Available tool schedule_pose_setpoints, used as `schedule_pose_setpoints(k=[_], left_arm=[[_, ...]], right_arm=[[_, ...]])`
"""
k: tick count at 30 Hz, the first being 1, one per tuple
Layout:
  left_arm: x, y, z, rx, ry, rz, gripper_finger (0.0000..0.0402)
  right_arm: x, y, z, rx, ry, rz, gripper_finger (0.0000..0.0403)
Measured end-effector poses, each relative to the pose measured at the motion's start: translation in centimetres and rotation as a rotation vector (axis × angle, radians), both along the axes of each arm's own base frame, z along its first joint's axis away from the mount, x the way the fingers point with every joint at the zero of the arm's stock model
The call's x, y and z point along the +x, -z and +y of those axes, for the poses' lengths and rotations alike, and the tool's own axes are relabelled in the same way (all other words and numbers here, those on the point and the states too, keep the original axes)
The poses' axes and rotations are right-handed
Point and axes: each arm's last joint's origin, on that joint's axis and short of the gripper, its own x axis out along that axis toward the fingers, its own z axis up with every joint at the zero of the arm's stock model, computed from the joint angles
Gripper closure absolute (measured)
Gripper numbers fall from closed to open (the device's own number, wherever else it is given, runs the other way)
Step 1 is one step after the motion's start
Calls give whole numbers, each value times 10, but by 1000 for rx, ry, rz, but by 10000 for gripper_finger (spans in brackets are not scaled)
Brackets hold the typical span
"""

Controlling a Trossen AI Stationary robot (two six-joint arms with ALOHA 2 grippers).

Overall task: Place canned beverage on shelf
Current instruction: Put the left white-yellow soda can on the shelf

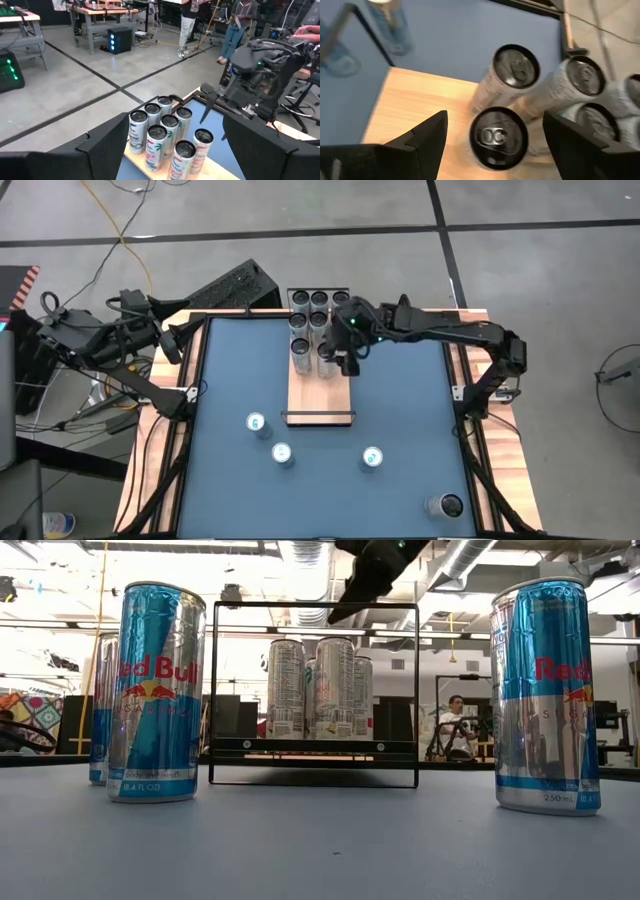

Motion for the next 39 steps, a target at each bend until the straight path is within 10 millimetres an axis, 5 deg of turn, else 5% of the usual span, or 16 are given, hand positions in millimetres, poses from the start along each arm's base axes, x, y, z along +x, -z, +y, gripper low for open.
schedule_pose_setpoints(k=[12,21,30,39], left_arm=[[0,0,0,-36,-8,-28,93],[0,0,0,-34,-27,-32,93],[0,0,1,-30,-31,-30,93],[-1,1,1,-18,-50,-19,93]], right_arm=[[18,33,-17,65,-67,61,94],[18,34,-23,58,-54,61,94],[21,31,-21,50,-55,15,94],[17,-4,-20,88,12,-94,94]])
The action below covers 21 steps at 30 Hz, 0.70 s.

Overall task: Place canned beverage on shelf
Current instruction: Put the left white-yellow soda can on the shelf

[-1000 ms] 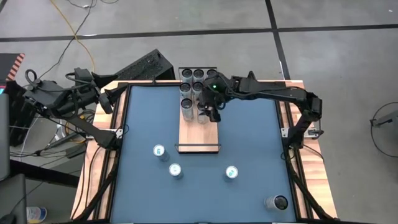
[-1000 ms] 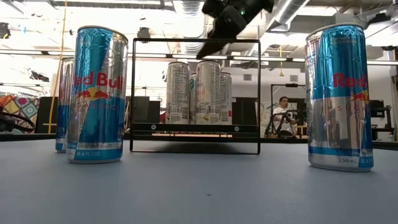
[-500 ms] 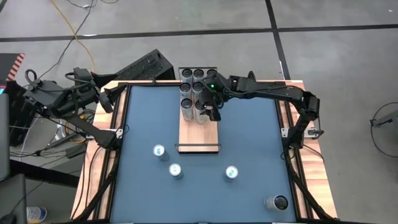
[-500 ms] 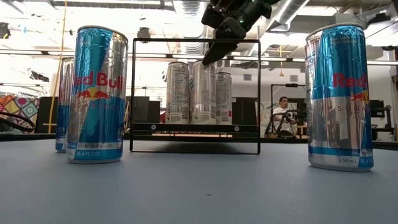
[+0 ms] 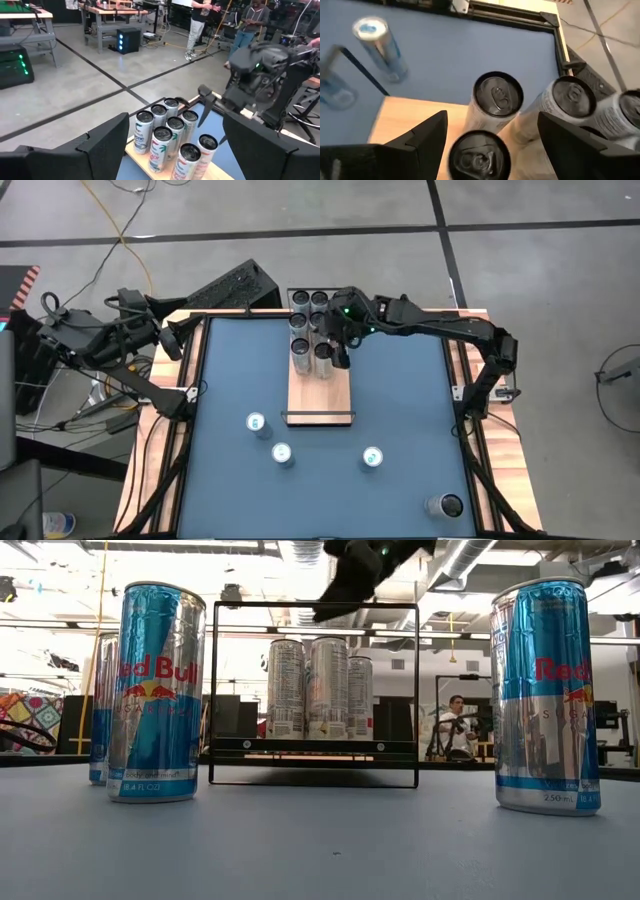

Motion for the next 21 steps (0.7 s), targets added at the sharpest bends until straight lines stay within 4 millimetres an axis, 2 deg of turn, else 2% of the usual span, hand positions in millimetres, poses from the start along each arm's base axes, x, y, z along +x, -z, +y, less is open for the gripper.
schedule_pose_setpoints(k=[4,6,13,19,21], left_arm=[[0,0,0,2,-1,4,93],[0,1,0,6,0,12,93],[-1,2,1,15,-9,26,93],[-1,2,1,15,-9,26,93],[-1,2,1,14,-9,26,93]], right_arm=[[-14,-18,4,39,24,24,95],[-20,-15,6,46,15,90,97],[-13,-11,-2,-3,10,17,97],[-14,-8,0,4,-16,44,97],[-8,-2,0,2,-28,55,97]])
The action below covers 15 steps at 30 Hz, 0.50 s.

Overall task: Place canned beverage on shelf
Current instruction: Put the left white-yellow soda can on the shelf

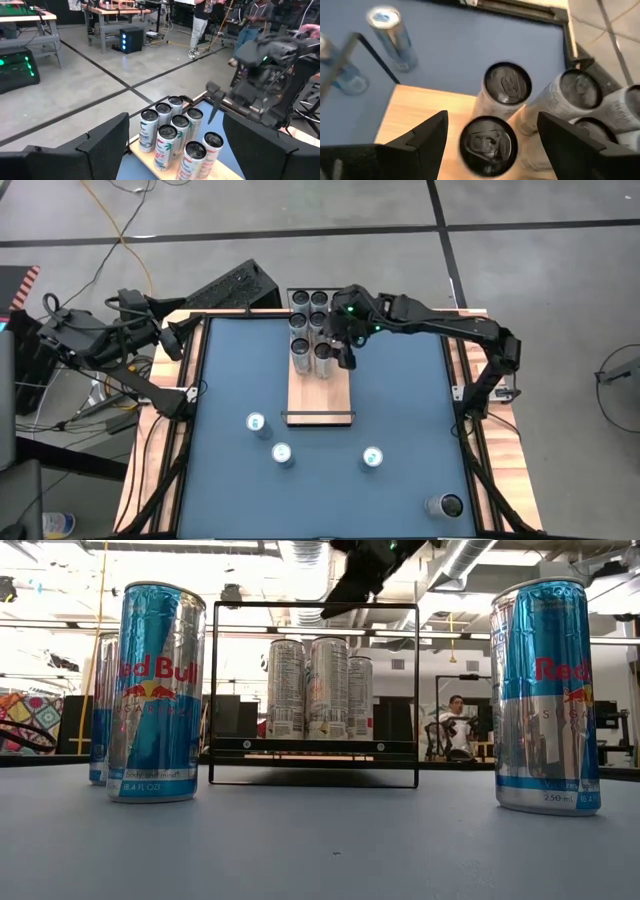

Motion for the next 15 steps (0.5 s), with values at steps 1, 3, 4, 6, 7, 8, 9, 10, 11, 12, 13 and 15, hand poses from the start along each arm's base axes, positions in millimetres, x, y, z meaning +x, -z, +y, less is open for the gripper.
schedule_pose_setpoints(k=[1,3,4,6,7,8,9,10,11,12,13,15], left_arm=[[0,0,0,-1,1,0,93],[0,0,0,-5,3,-3,93],[0,0,0,-7,4,-5,93],[0,0,0,-8,4,-6,93],[0,0,0,-9,4,-6,93],[0,0,0,-9,4,-6,93],[0,0,0,-11,3,-8,93],[0,0,0,-15,2,-12,93],[0,0,0,-20,1,-16,93],[0,0,0,-22,1,-18,93],[0,0,0,-22,1,-18,93],[0,0,0,-25,0,-20,93]], right_arm=[[2,3,0,6,0,11,96],[4,11,-1,25,16,47,93],[8,13,-1,22,18,41,90],[8,17,-1,32,19,68,79],[7,19,-1,37,20,89,71],[8,19,-1,37,21,91,63],[8,19,-1,33,20,89,55],[8,19,-1,33,19,91,47],[7,18,-1,31,19,88,38],[8,18,-1,30,18,84,32],[7,18,-1,31,19,87,27],[6,19,-3,34,24,99,21]])
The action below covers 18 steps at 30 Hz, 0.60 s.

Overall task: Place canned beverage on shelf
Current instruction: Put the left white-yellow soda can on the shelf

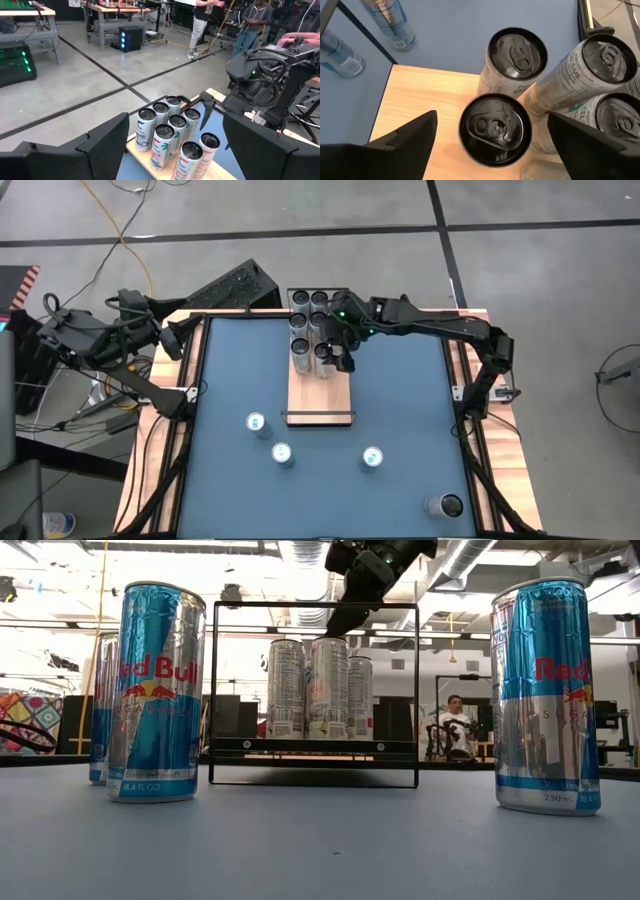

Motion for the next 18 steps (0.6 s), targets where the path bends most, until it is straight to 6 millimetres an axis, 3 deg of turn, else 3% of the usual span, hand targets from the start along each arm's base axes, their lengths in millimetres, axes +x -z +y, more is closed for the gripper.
schedule_pose_setpoints(k=[13,18], left_arm=[[0,0,0,-11,-2,-9,93],[0,0,0,-12,-3,-10,93]], right_arm=[[-1,1,-3,-9,-6,11,23],[8,19,-7,5,-5,55,23]])
